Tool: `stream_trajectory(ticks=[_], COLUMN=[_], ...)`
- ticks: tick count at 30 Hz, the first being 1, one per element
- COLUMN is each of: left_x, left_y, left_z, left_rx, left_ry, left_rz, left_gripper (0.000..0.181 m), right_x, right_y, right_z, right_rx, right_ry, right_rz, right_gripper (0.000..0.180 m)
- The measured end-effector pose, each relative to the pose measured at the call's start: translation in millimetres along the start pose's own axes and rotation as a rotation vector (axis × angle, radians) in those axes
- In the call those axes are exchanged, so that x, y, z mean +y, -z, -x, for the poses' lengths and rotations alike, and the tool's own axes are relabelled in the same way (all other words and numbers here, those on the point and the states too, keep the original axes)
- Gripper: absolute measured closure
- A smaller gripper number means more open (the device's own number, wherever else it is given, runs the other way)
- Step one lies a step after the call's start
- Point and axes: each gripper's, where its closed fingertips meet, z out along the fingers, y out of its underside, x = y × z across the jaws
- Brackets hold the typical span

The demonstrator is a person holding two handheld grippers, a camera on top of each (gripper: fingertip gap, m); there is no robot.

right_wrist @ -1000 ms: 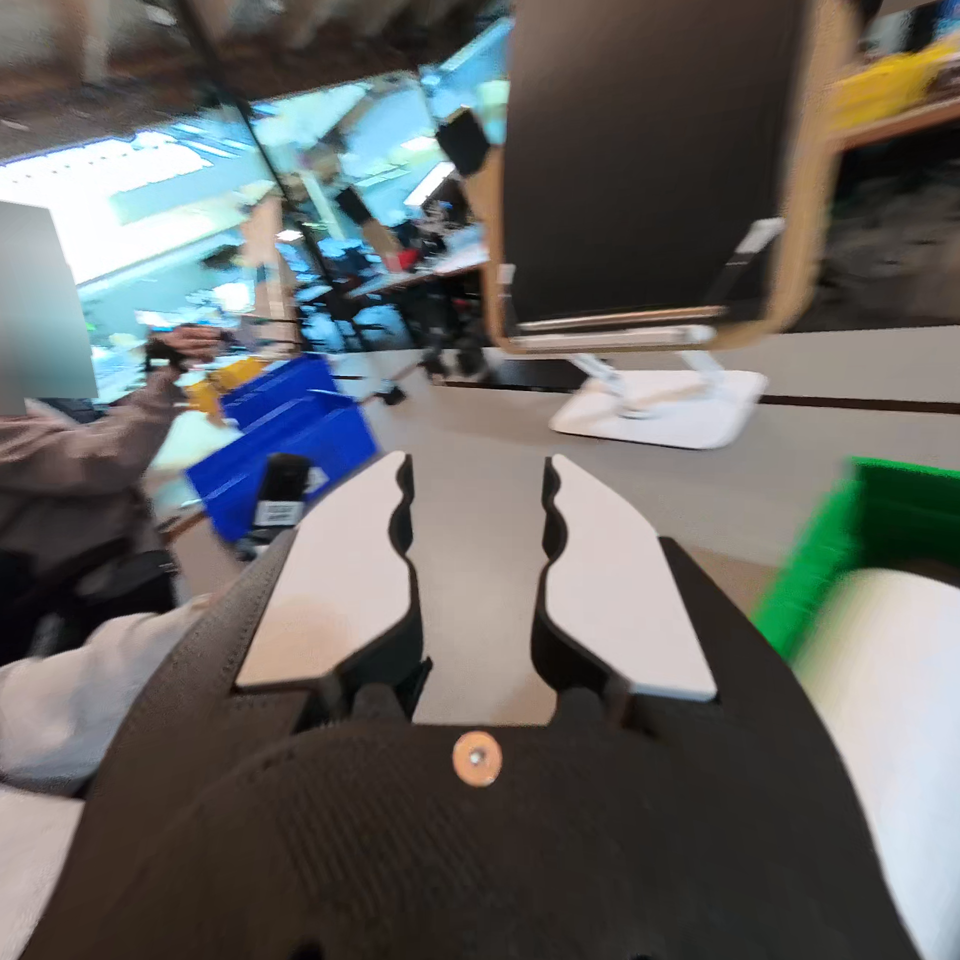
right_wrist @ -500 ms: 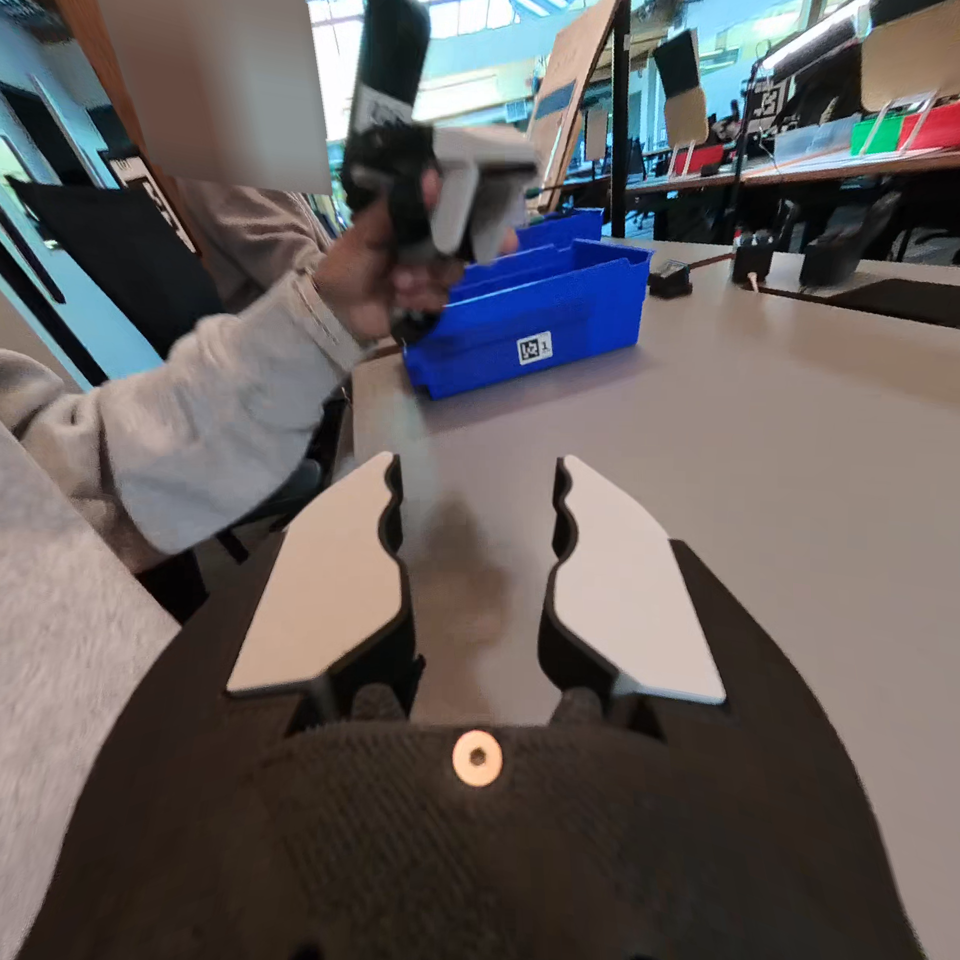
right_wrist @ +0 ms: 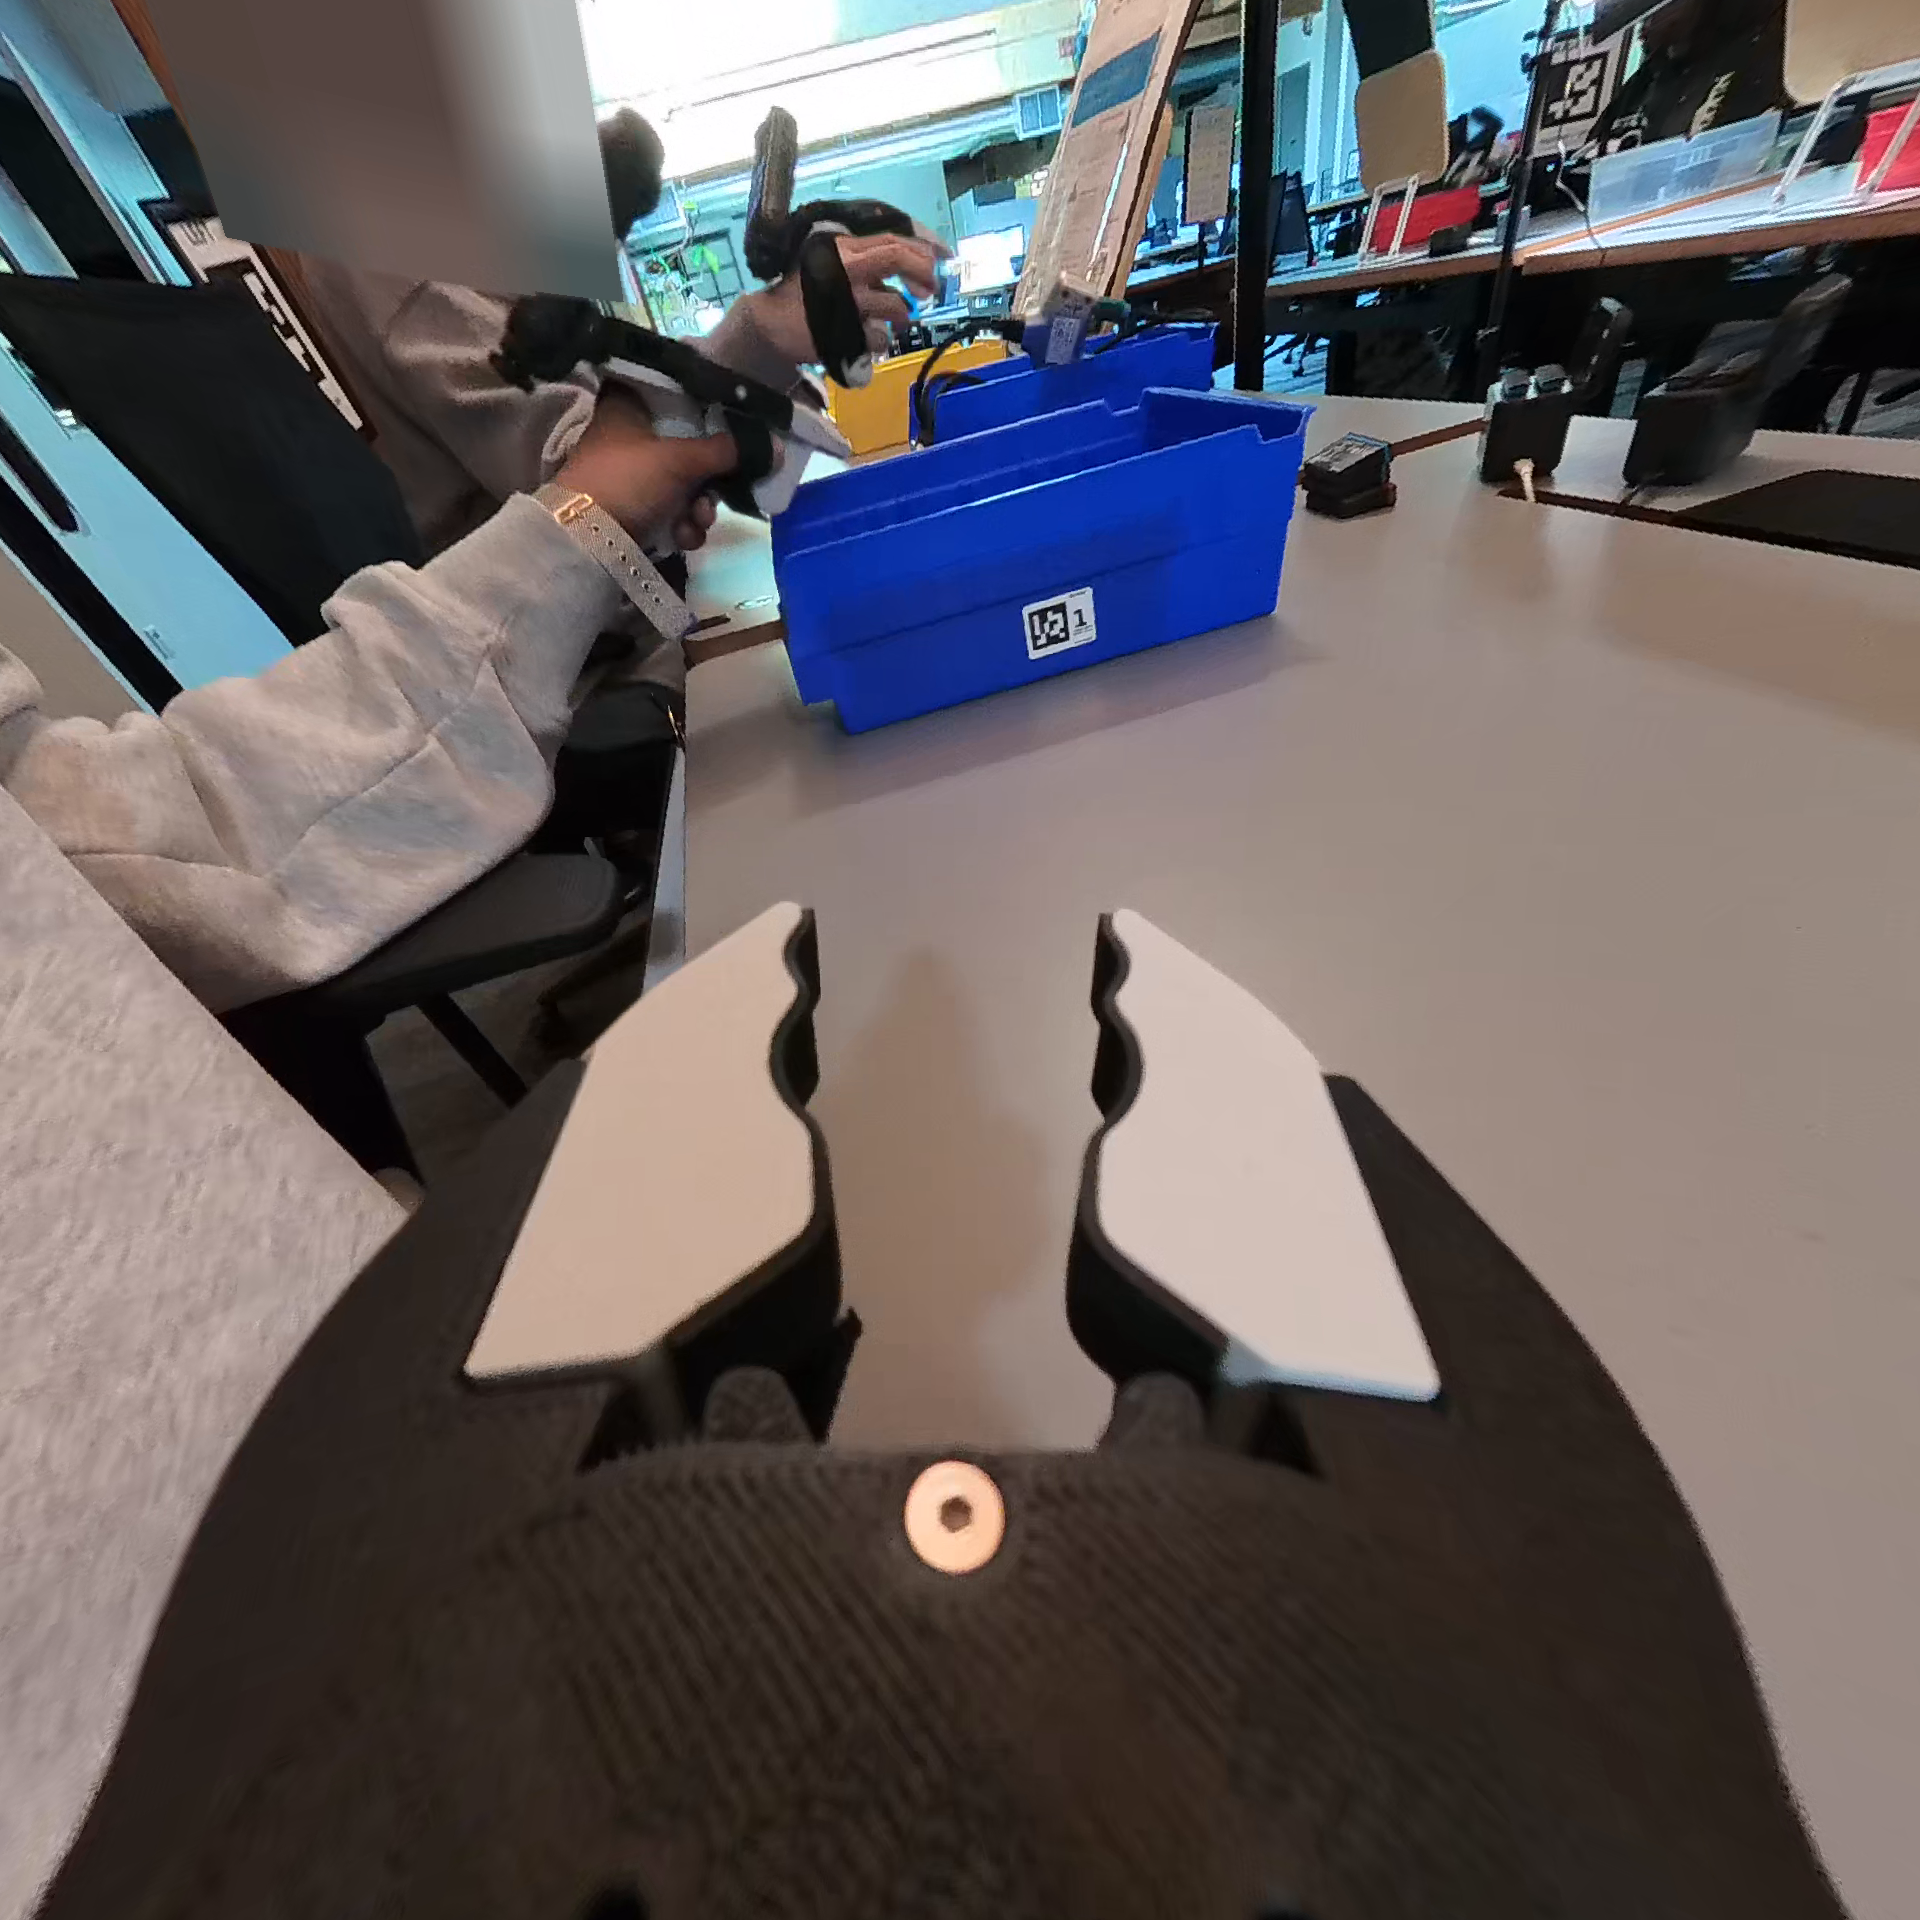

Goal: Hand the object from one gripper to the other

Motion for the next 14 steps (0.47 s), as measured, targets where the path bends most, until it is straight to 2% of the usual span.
stream_trajectory(ticks=[1, 6, 14], left_x=[3.5, 27.3, 36.6], left_y=[-3.6, -23.2, -36.5], left_z=[-4.8, -26.3, -69.9], left_rx=[0.025, 0.1, 0.267], left_ry=[0.002, -0.044, -0.105], left_rz=[0.023, 0.15, 0.198], left_gripper=[0.18, 0.179, 0.177], right_x=[1.3, 7.2, 9.1], right_y=[-0.7, -2.2, -3.0], right_z=[0.6, 4.4, 2.3], right_rx=[-0.001, -0.018, -0.035], right_ry=[0.007, 0.004, -0.068], right_rz=[0.008, 0.041, 0.036], right_gripper=[0.128, 0.13, 0.133])
